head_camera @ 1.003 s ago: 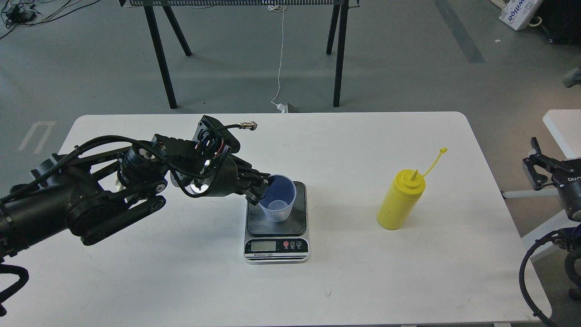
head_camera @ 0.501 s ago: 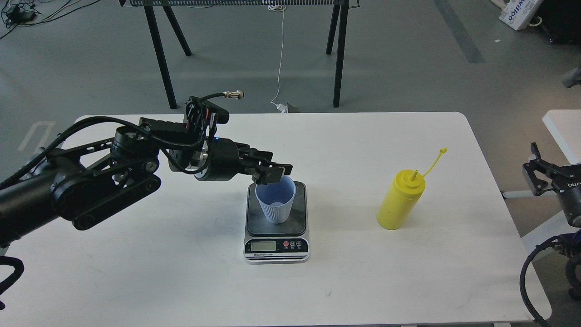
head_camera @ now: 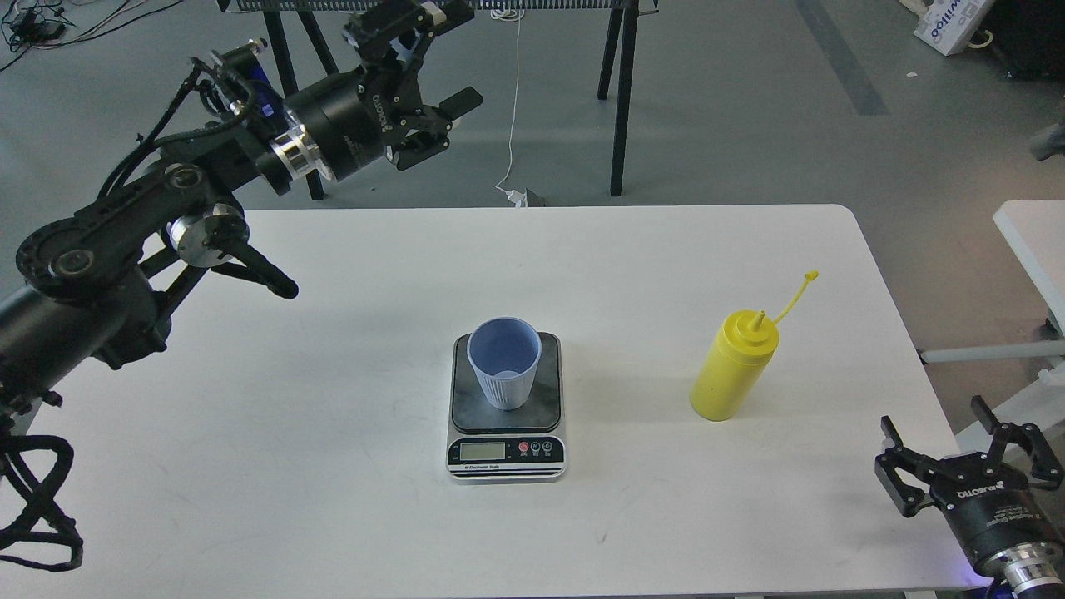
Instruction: Pour seasoning into cup on scale with both arms
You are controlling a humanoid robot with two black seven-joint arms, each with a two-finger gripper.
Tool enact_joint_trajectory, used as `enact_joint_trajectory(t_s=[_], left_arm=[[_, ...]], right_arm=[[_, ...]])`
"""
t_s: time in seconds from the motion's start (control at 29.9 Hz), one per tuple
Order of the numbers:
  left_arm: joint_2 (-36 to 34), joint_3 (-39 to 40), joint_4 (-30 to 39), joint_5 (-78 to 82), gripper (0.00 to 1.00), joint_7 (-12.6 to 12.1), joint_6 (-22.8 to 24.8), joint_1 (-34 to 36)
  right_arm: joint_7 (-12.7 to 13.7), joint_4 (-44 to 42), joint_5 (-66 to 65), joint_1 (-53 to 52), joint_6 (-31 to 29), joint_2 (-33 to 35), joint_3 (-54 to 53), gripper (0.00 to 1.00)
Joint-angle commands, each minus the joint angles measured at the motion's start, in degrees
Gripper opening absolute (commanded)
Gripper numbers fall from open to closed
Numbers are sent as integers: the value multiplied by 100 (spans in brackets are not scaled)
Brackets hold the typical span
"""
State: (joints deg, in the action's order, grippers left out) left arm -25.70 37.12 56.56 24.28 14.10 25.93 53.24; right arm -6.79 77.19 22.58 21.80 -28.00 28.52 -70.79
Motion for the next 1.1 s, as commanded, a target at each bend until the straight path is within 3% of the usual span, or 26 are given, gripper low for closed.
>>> enact_joint_trajectory(t_s=[0.0, 0.17, 0.4, 1.07], left_arm=[[-128, 14, -242, -1265, 100, -12, 202, -32], [-497, 101, -461, -2619, 100, -3, 158, -366], [-103, 945, -1665, -3210, 100, -3, 207, -701], [-155, 1183, -1604, -3175, 100, -3, 207, -701]], right_arm=[[2, 138, -78, 61, 0, -40, 223, 99], [-7, 427, -227, 0, 0, -479, 223, 99], [-7, 235, -1307, -466, 0, -1340, 135, 99], [-68, -1356, -1511, -1433, 0, -2158, 355, 98]])
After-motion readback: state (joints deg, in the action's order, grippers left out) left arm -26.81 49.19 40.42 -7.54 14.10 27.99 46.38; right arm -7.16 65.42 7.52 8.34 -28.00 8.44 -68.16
